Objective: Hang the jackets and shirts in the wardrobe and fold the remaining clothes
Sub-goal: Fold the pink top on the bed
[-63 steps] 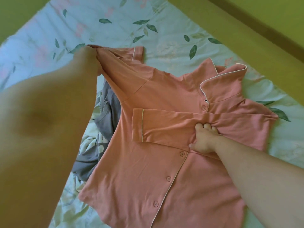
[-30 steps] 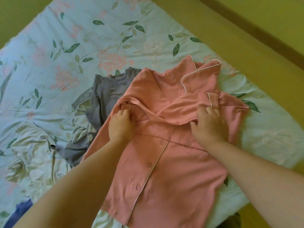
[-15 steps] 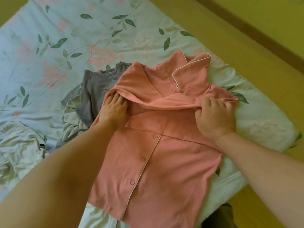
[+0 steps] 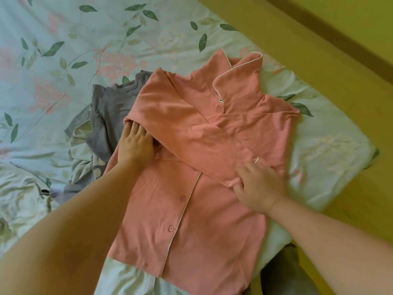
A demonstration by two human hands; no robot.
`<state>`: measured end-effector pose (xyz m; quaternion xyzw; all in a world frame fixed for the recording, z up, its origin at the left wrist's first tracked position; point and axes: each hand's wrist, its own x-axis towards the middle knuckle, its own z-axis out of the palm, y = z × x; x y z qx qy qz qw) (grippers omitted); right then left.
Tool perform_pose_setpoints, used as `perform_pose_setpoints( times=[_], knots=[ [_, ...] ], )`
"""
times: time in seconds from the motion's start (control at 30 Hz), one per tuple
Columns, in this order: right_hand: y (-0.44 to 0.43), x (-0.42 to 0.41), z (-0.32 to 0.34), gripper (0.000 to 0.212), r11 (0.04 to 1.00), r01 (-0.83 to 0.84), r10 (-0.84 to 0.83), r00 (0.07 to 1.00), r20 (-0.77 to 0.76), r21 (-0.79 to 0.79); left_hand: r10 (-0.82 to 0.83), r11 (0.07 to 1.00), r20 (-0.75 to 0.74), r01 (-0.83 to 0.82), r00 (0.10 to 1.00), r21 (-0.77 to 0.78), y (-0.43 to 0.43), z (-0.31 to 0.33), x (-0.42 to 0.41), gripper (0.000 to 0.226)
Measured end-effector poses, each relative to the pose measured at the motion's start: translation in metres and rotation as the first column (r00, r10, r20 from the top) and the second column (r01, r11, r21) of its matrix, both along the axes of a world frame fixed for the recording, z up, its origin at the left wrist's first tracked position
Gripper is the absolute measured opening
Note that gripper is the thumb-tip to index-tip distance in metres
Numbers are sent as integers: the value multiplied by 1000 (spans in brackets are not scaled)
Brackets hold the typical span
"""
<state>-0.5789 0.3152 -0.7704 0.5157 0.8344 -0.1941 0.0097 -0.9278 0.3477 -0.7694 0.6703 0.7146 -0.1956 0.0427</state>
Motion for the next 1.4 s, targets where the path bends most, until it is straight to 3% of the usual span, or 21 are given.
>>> perform_pose_setpoints(
  times=[0.07,0.13,0.23,0.33,0.4,0.53,0.6,0.7,0.77,0.9,1.0,1.07,1.17,1.27,1.33,1.4],
  knots=[
    [12,-5,1,32,945,327,-327,945,11,3,12,999,47,-14,999,35,-11,1,1,73],
    [23,-5,2,46,855,502,-485,863,139,-133,54,996,96,-61,994,70,-20,2,0,71],
    [27,2,0,43,845,477,-419,872,253,-243,74,994,123,-83,990,69,-21,5,-4,71],
    [26,8,1,21,756,511,-518,849,103,-409,-48,999,32,47,998,27,-14,7,-9,75],
    [25,12,1,15,592,593,-712,702,-10,-546,-88,995,-42,86,995,-44,-8,8,-14,80],
    [18,24,2,25,264,707,-954,292,-68,-656,-57,990,-129,39,990,-133,4,6,-19,90],
    [11,30,-1,27,190,736,-976,213,-44,-650,-66,987,-164,40,984,-157,8,6,-21,91],
    [3,35,-9,25,222,753,-952,303,28,-620,-99,978,-201,58,975,-202,9,8,-18,85],
    [2,34,-11,21,237,762,-933,352,79,-602,-136,973,-218,88,967,-214,5,9,-18,67],
    [3,30,-11,19,238,783,-917,376,133,-575,-155,975,-184,120,971,-189,-4,14,-25,54],
    [4,31,-9,19,263,784,-900,410,149,-563,-305,952,-18,304,952,-11,-6,24,-29,31],
    [5,31,-7,20,282,777,-875,449,181,-563,-339,935,43,332,940,128,-1,32,-26,13],
    [9,28,-2,33,319,767,-822,516,241,-557,-128,974,115,103,985,200,22,40,-9,11],
    [15,21,4,59,391,756,-706,613,356,-525,69,962,169,-110,983,250,59,41,7,17],
    [24,15,8,73,481,772,-641,633,435,-414,200,934,220,-253,955,251,89,41,15,26],
    [41,11,8,77,560,770,-652,637,411,-305,341,889,313,-412,887,199,119,39,20,35]
  ],
)
